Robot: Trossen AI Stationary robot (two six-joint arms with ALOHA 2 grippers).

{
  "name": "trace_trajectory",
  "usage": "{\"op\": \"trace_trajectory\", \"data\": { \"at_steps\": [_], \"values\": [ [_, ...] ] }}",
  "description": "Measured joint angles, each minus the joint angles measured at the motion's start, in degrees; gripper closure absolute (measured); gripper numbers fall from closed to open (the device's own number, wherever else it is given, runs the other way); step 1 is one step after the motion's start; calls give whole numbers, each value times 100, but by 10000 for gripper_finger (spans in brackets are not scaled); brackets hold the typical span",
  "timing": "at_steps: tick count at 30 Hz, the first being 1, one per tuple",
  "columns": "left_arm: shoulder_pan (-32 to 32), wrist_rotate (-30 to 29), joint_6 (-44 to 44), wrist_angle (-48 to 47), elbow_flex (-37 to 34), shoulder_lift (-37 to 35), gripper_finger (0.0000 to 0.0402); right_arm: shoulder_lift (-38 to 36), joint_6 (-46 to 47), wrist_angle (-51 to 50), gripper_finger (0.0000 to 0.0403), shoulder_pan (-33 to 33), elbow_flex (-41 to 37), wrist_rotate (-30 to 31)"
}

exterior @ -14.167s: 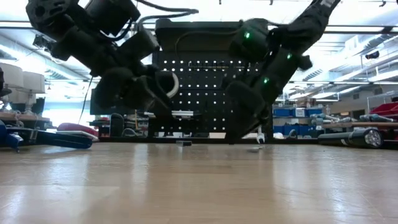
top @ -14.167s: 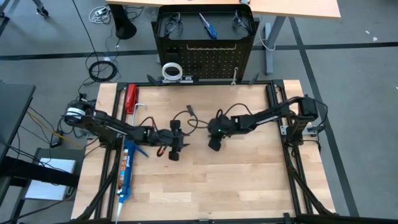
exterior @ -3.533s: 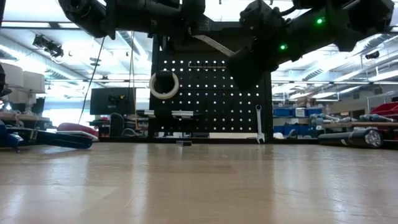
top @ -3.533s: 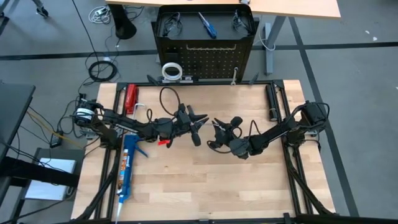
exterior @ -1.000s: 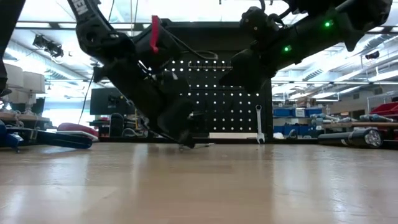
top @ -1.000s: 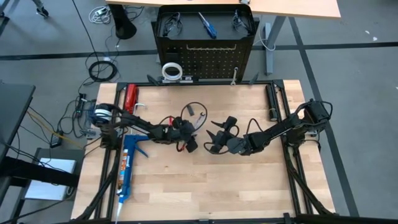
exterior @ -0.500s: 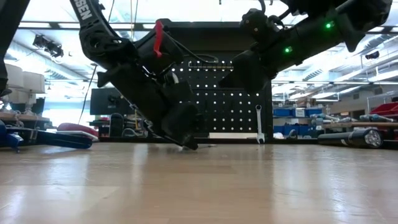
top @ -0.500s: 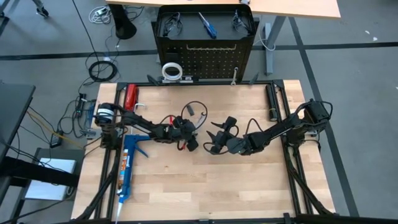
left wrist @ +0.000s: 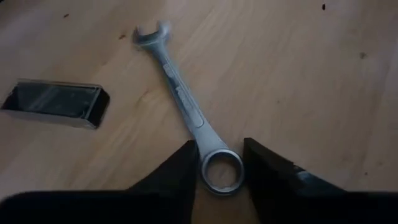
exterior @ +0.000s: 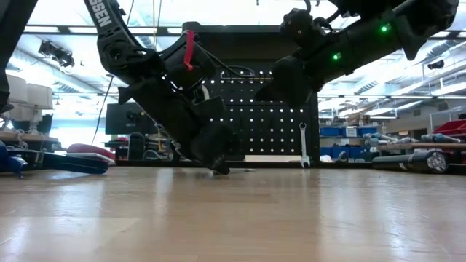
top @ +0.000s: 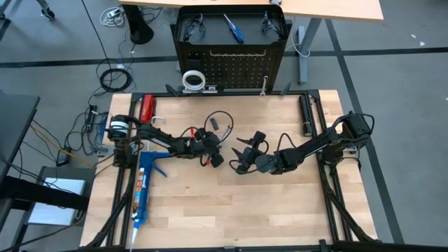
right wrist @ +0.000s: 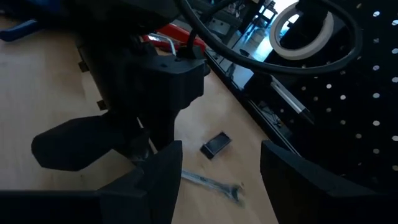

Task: Hang tools onto peg board
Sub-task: Hang the wrench onto the black pegboard

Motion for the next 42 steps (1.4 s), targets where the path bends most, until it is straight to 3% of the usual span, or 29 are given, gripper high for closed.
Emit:
{"op": "trace_trajectory", "data": {
  "at_steps": [3,8,15,18,22,25,31,42],
  "values": [
    [8,20,189,-7,0,-2,331,0,-110,0,186,0,0,2],
    [17,78,281,-24,0,-4,331,-63,-249,-216,188,-55,0,-18],
    [-67,382,267,-133,-20,-182,331,-479,141,-1559,189,-464,0,-1062],
    [-73,536,259,-87,-9,-280,378,-527,111,-2099,190,-658,0,-1320],
    [-77,730,259,-88,-24,-345,401,-527,-155,-2480,187,-895,0,-1753],
    [-80,827,261,-110,-26,-361,401,-527,-236,-2658,186,-1048,0,-2049],
    [-79,997,246,-115,-24,-374,401,-527,-36,-2787,186,-1477,0,-3453],
    [-80,843,550,-148,-11,-752,361,-527,35,-2525,188,-1700,0,-3457]
  ]
}}
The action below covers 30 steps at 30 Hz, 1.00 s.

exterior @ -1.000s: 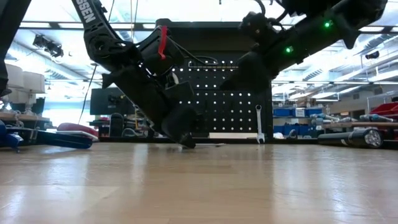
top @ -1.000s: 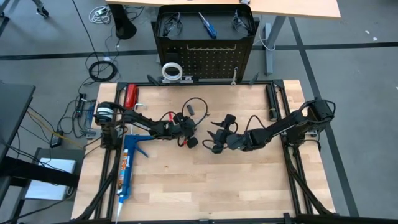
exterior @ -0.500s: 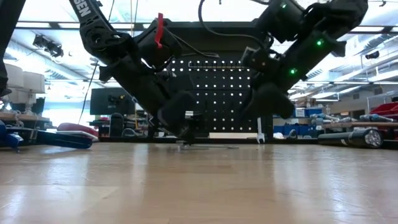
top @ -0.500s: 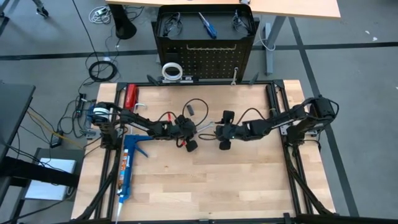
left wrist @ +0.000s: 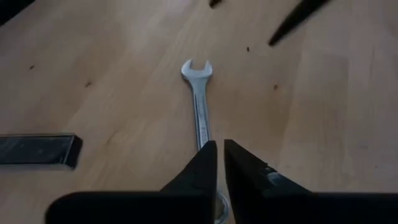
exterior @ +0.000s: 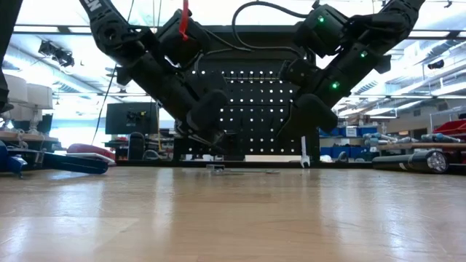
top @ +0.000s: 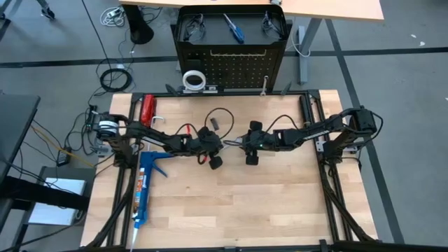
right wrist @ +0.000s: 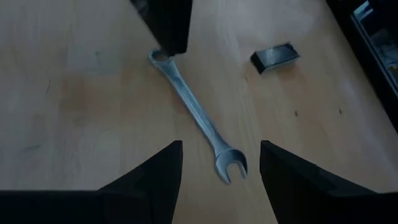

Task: Hang tools onto peg board
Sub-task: Hang the wrench onto the black pegboard

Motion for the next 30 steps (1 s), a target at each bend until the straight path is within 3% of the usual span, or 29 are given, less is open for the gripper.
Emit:
{"op": "trace_trajectory", "data": {
  "at_steps": [11,18,23,30],
  "values": [
    [-2,156,-12,-27,1,417,213,2,42,263,188,14,0,1],
    [-4,104,14,124,25,726,185,2,28,259,188,46,0,3],
    [-16,29,147,91,28,737,226,2,13,259,188,46,0,3],
    [15,-231,379,45,27,741,376,2,21,257,188,108,0,6]
  ]
}}
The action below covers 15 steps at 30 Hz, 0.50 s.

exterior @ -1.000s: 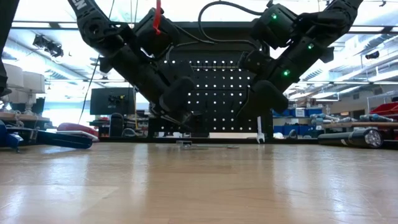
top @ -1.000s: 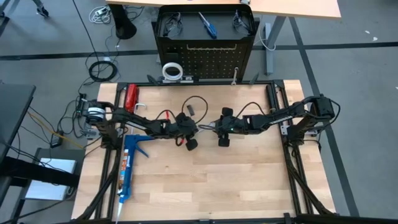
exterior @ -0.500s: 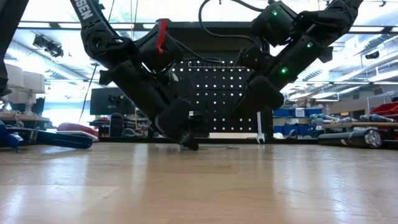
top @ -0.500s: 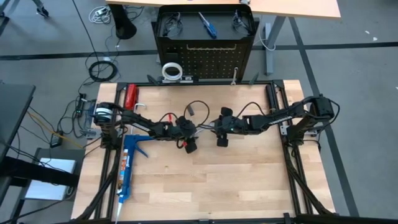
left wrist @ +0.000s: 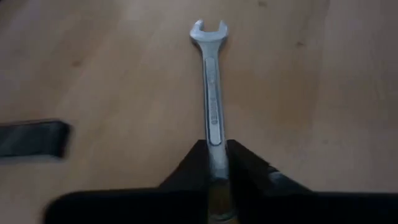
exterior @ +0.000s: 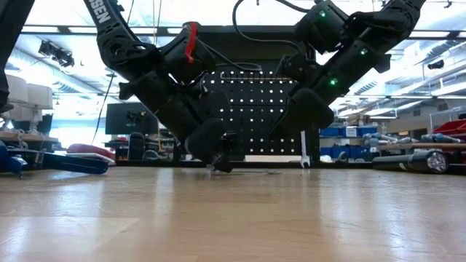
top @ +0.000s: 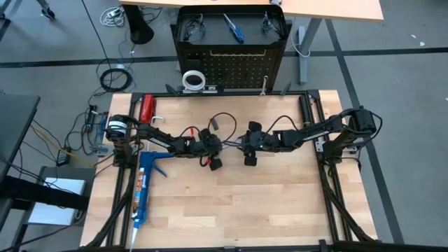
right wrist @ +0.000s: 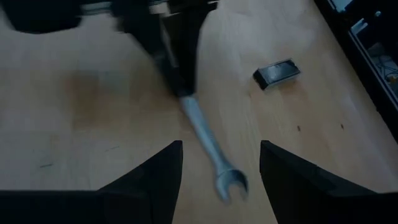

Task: Hang tools onto peg board
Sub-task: Hang the wrench onto the black pegboard

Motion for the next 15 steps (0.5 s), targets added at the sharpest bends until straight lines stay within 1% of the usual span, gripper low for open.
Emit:
{"op": "trace_trajectory", "data": {
  "at_steps": [1,4,15],
  "values": [
    [2,-54,100,-6,3,0,388,-1,-2,0,188,10,0,6],
    [2,-125,318,-6,-3,5,398,-2,-12,-5,188,30,0,105],
    [-2,-79,348,87,-27,-137,401,-172,115,-148,188,30,0,164]
  ]
}}
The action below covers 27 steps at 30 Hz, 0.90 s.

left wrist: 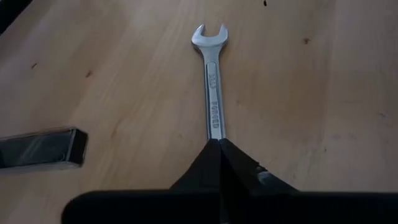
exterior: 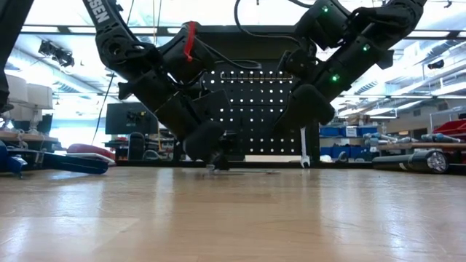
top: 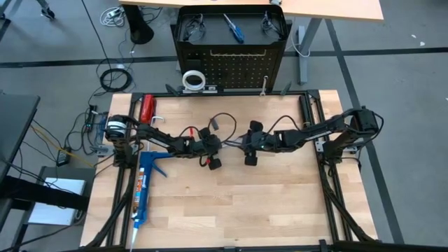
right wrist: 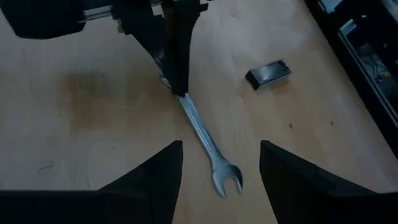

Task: Hang tools onto peg board
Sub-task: Hang the wrench onto the black pegboard

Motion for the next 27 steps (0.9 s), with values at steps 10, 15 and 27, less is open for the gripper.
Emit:
{"op": "trace_trajectory", "data": {
  "at_steps": [10,15,27],
  "values": [
    [67,87,-113,-154,26,-318,392,157,83,-143,188,74,0,-129],
    [208,-43,-113,-126,35,-417,391,497,87,160,188,141,0,-22],
    [624,881,-8,-1063,49,-399,390,935,84,735,188,155,43,-80]
  ]
}}
